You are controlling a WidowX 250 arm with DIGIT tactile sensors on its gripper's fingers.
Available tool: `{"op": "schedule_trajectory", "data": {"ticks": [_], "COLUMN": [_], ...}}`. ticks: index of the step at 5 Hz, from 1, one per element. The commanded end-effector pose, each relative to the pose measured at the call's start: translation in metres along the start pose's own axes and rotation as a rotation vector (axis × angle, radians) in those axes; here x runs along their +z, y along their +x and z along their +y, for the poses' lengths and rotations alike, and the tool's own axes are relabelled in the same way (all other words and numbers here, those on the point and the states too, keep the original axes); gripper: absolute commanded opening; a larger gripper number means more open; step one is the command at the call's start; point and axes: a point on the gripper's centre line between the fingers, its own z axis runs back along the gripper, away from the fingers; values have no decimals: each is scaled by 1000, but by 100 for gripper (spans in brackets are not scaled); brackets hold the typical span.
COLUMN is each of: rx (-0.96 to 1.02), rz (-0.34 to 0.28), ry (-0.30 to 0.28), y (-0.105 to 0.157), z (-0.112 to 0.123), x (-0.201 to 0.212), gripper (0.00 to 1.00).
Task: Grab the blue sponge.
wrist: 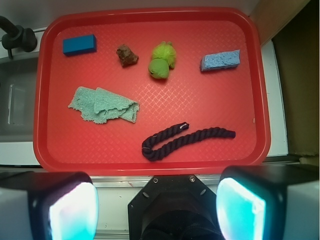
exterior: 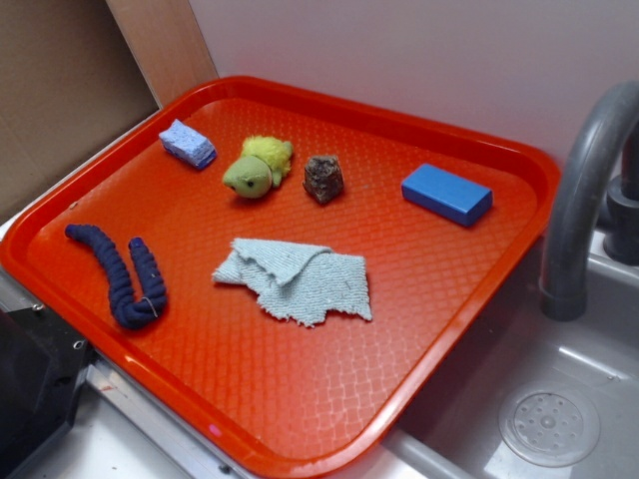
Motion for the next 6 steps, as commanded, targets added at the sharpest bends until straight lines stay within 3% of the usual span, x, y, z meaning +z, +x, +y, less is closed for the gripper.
{"op": "schedule_trajectory", "data": {"ticks": [1,2,3,4,6], "rx": [0,183,336,531,940], "rz": [0,-113,-172,-203,-342], "ry": [0,49,81,147,281], "y": [0,40,69,96,128], "z": [0,0,7,23,78], "x": [0,-10,-21,-45,-101], "gripper": [100,100,100,100,100]}}
